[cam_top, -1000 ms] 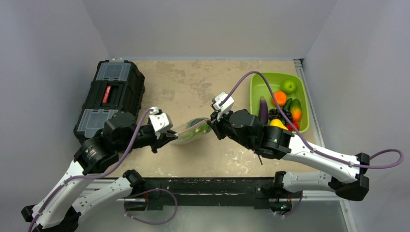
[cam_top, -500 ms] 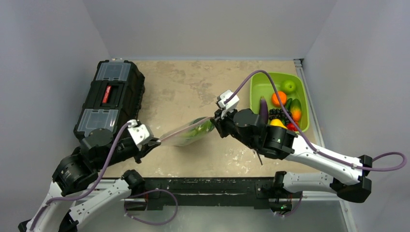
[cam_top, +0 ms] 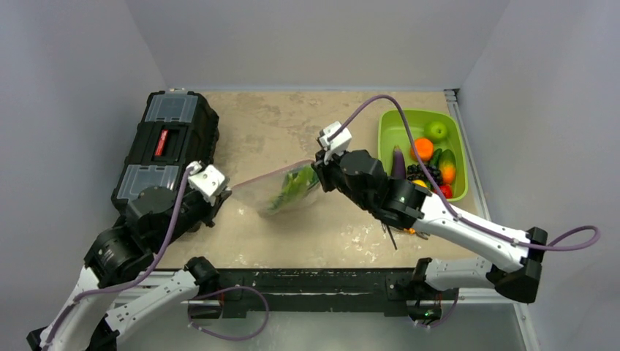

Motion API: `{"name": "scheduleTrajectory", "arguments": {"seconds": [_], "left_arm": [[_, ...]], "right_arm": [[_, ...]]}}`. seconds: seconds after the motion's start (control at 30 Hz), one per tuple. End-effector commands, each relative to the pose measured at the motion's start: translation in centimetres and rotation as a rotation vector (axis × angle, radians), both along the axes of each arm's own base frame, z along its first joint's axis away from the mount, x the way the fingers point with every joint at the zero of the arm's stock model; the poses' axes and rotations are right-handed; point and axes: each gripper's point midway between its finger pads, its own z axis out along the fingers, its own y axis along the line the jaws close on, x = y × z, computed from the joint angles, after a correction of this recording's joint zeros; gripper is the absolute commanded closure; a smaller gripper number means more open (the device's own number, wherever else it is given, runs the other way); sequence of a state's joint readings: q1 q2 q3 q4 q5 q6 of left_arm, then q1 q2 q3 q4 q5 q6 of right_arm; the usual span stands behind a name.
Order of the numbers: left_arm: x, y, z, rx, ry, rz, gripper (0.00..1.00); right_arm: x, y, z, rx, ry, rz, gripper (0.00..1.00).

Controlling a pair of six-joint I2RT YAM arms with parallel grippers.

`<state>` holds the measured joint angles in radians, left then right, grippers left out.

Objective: Place the food in the zip-top bag and seal the zipper
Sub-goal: Zip the zipper food storage bag at the center of the board, then place the zipper food storage bag at the center of the board.

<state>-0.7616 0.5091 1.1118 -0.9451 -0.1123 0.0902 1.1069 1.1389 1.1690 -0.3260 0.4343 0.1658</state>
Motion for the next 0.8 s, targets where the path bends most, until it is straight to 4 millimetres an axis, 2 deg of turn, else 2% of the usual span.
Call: {"name": "scheduleTrajectory", "arguments": {"seconds": [0.0, 0.07, 0.27, 0.3, 0.4, 0.43, 0.5, 0.57, 0.63, 0.7, 0.77], "left_arm": [[6.2, 1.4, 5.5, -0.035, -0.160, 0.302, 0.95], [8.9, 1.8, 8.0, -0.021, -0.219, 0.422, 0.90], [15.5, 0.9, 14.6, 0.056, -0.371, 0.549, 0.89], [16.3, 0.8, 15.3, 0.071, -0.383, 0.566, 0.82], [17.4, 0.4, 15.8, 0.106, -0.368, 0.578, 0.41], [17.5, 0.1, 15.1, 0.111, -0.347, 0.565, 0.29], [17.0, -0.3, 13.4, 0.100, -0.282, 0.540, 0.12], [15.5, -0.8, 11.5, 0.069, -0.201, 0.480, 0.07], [12.7, -0.7, 10.7, -0.029, -0.140, 0.430, 0.05], [10.0, -0.9, 10.2, -0.132, -0.096, 0.358, 0.04], [7.6, -0.5, 9.9, -0.213, -0.077, 0.321, 0.03]], "right_arm": [[6.5, 0.4, 5.1, 0.101, -0.111, -0.103, 1.00], [9.7, 1.0, 7.0, 0.137, -0.131, -0.115, 1.00], [16.9, 2.9, 13.0, 0.130, -0.322, -0.160, 1.00], [17.8, 2.9, 13.8, 0.126, -0.347, -0.174, 1.00], [19.0, 2.9, 15.7, 0.111, -0.402, -0.196, 1.00], [19.2, 2.8, 15.9, 0.111, -0.416, -0.202, 1.00], [19.6, 3.0, 15.4, 0.110, -0.437, -0.197, 1.00], [19.6, 2.9, 13.4, 0.096, -0.432, -0.196, 1.00], [18.9, 2.1, 10.8, 0.082, -0.424, -0.210, 1.00], [16.7, 2.7, 8.3, 0.100, -0.403, -0.106, 1.00], [13.0, 4.5, 5.8, 0.115, -0.380, 0.090, 1.00]]}}
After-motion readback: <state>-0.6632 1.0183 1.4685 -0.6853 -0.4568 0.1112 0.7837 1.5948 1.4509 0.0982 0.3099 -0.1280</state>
